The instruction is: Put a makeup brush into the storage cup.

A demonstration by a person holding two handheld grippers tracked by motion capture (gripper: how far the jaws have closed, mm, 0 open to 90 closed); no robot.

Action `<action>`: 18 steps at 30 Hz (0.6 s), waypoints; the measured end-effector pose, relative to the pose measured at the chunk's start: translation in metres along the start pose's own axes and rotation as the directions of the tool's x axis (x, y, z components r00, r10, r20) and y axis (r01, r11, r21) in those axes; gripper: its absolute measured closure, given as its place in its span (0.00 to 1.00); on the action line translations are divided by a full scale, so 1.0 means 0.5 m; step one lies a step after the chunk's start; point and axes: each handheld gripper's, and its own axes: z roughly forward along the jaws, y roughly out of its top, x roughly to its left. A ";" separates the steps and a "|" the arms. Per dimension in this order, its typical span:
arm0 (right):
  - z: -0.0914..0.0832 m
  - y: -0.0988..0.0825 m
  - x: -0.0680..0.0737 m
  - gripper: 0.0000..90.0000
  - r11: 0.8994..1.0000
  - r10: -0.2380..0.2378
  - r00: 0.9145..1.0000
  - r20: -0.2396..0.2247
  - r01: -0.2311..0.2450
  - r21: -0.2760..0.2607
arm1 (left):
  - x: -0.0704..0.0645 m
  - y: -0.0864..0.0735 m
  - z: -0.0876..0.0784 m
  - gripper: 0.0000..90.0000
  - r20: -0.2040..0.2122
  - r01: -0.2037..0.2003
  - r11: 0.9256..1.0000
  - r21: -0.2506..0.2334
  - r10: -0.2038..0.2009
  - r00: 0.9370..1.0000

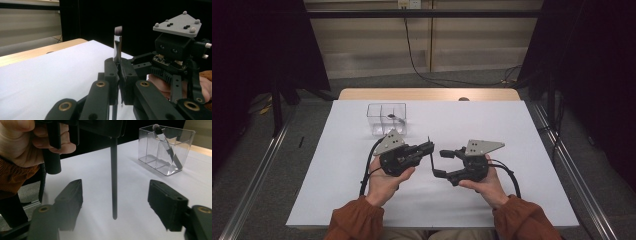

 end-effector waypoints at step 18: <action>-0.023 0.000 -0.008 0.02 0.999 0.041 0.997 0.062 -0.040 -0.024 | 0.018 0.001 -0.025 0.95 -0.040 0.002 1.000 0.003 -0.002 0.999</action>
